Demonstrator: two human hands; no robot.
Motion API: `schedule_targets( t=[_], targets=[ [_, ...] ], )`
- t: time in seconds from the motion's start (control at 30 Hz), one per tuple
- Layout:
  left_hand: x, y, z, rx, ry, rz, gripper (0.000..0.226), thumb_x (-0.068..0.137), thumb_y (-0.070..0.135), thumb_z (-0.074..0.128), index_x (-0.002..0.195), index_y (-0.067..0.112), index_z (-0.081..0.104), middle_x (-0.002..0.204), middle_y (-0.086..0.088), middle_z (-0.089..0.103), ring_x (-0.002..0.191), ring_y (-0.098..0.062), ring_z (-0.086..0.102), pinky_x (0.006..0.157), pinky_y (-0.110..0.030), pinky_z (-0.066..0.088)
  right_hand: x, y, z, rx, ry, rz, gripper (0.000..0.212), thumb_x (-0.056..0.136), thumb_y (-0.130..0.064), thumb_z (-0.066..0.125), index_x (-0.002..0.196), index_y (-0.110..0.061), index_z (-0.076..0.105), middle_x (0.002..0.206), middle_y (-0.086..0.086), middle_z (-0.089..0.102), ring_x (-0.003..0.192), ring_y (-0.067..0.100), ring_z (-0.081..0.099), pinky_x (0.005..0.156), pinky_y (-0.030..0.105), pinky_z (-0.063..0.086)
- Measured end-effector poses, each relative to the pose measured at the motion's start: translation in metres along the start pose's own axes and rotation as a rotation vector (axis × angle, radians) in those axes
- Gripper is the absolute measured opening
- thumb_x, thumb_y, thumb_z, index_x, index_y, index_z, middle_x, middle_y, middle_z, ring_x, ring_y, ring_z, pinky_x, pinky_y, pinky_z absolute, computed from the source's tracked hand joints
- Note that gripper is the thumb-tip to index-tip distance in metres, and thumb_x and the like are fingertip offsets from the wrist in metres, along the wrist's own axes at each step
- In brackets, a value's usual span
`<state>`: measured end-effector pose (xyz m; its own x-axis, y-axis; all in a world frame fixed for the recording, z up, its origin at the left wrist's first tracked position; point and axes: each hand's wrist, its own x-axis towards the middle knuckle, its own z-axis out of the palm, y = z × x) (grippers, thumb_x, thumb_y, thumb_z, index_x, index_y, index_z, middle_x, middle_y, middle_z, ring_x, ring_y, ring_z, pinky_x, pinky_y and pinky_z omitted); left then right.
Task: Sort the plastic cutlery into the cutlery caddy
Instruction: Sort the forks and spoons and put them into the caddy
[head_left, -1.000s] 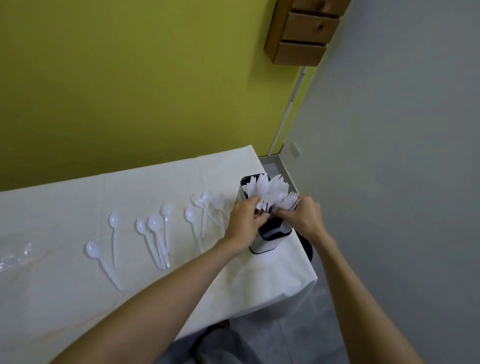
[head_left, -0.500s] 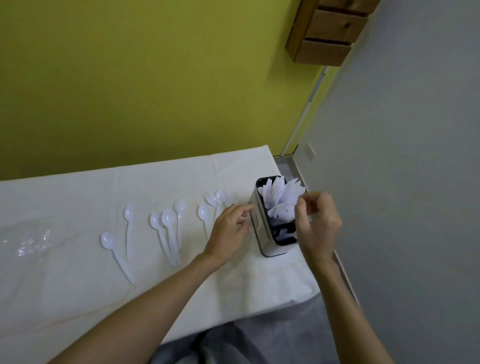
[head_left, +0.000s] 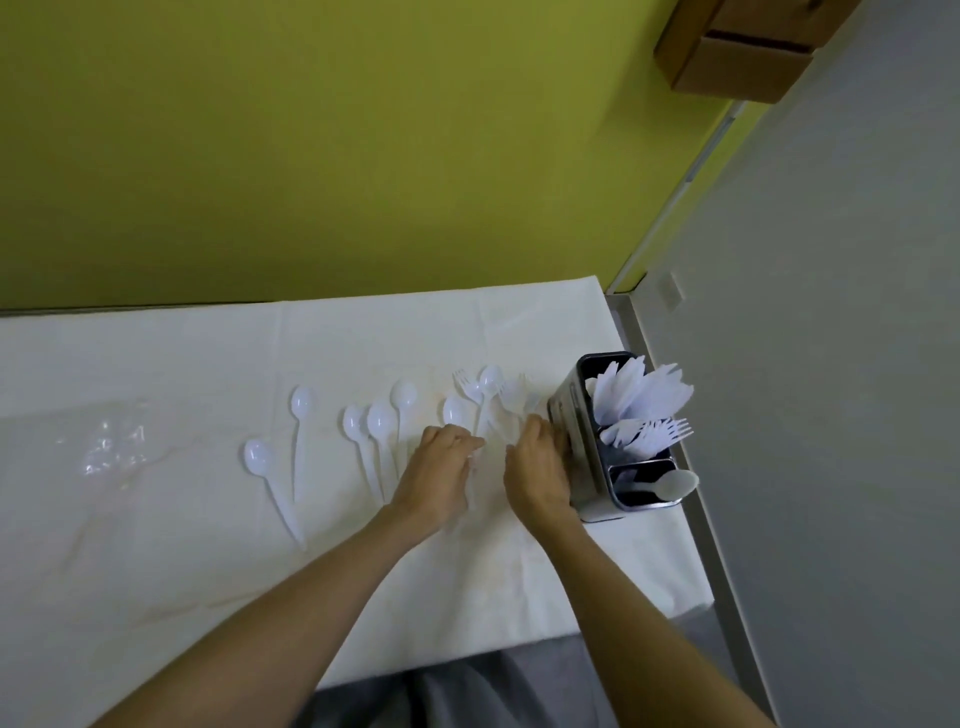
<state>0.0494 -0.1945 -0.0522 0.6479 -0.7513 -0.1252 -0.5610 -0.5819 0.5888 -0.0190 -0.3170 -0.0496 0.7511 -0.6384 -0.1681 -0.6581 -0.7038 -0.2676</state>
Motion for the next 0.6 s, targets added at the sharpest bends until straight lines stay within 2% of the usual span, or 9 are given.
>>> schedule_targets(
  t=[0.07,0.13,0.2,0.23,0.3,0.37,0.4,0.5,0.6],
  targets=[
    [0.009,0.002,-0.002,0.078,-0.049,0.046,0.042,0.095,0.011,0.049,0.137,0.018,0.049,0.142,-0.004,0.041,0.129,-0.023,0.035,0.103,-0.031,0.039,0.004,-0.002,0.001,-0.092,0.015,0.027,0.026,0.096,-0.009,0.047,0.122,-0.006,0.044,0.115,0.013,0.056,0.107,0.027,0.054,0.091,0.031,0.042],
    [0.019,0.005,-0.004,0.124,-0.137,0.076,0.046,0.095,0.011,0.049,0.141,0.016,0.044,0.149,-0.007,0.033,0.136,-0.027,0.03,0.108,-0.039,0.036,0.004,-0.007,0.0,-0.221,0.014,0.047,0.024,0.092,-0.01,0.053,0.116,-0.009,0.049,0.107,0.009,0.059,0.1,0.02,0.058,0.084,0.024,0.043],
    [0.027,0.0,-0.001,0.195,-0.222,0.117,0.048,0.096,0.01,0.044,0.143,0.014,0.039,0.146,-0.01,0.036,0.13,-0.029,0.038,0.105,-0.041,0.038,0.003,-0.014,-0.005,-0.277,0.072,0.071,0.024,0.077,-0.013,0.073,0.099,-0.013,0.062,0.087,0.003,0.064,0.079,0.013,0.063,0.067,0.018,0.044],
    [0.027,-0.003,-0.001,0.214,-0.225,0.138,0.045,0.096,0.01,0.044,0.141,0.014,0.041,0.139,-0.012,0.043,0.121,-0.03,0.045,0.099,-0.04,0.043,0.003,-0.016,-0.006,-0.25,0.108,0.099,0.026,0.073,-0.012,0.078,0.095,-0.014,0.064,0.082,0.002,0.065,0.073,0.012,0.064,0.062,0.017,0.044],
    [0.027,-0.009,0.003,0.292,-0.178,0.169,0.031,0.089,0.01,0.059,0.12,0.01,0.058,0.12,-0.005,0.055,0.097,-0.023,0.054,0.08,-0.031,0.052,0.004,-0.012,-0.005,-0.101,0.056,0.135,0.025,0.086,-0.005,0.064,0.11,-0.009,0.057,0.1,0.006,0.063,0.09,0.017,0.064,0.069,0.02,0.043],
    [0.027,-0.021,0.01,0.406,-0.155,0.157,0.026,0.068,0.011,0.081,0.092,0.011,0.07,0.106,0.0,0.064,0.08,-0.016,0.055,0.066,-0.023,0.053,0.008,-0.009,0.0,0.05,0.029,0.148,0.027,0.095,0.001,0.044,0.121,-0.006,0.048,0.115,0.011,0.057,0.104,0.024,0.058,0.074,0.023,0.038],
    [0.027,-0.026,0.014,0.447,-0.133,0.147,0.025,0.064,0.012,0.083,0.086,0.011,0.071,0.103,-0.001,0.066,0.076,-0.017,0.056,0.067,-0.023,0.053,0.01,-0.009,0.0,0.109,0.025,0.169,0.028,0.096,0.002,0.04,0.122,-0.005,0.048,0.116,0.012,0.057,0.106,0.027,0.057,0.076,0.025,0.038],
    [0.025,-0.026,0.014,0.449,-0.087,0.15,0.007,0.083,0.011,0.067,0.089,0.009,0.069,0.104,-0.006,0.064,0.085,-0.024,0.055,0.08,-0.031,0.05,0.015,-0.008,0.004,0.202,0.058,0.23,0.031,0.095,0.001,0.038,0.124,-0.004,0.046,0.118,0.015,0.056,0.109,0.031,0.056,0.086,0.033,0.043],
    [0.029,-0.015,0.006,0.365,0.044,0.09,0.008,0.088,0.011,0.06,0.089,0.01,0.068,0.093,-0.007,0.064,0.087,-0.026,0.055,0.077,-0.035,0.05,0.017,-0.012,0.006,0.133,0.044,0.275,0.035,0.094,0.005,0.035,0.127,-0.002,0.046,0.123,0.017,0.051,0.112,0.032,0.053,0.088,0.031,0.041]
  ],
)
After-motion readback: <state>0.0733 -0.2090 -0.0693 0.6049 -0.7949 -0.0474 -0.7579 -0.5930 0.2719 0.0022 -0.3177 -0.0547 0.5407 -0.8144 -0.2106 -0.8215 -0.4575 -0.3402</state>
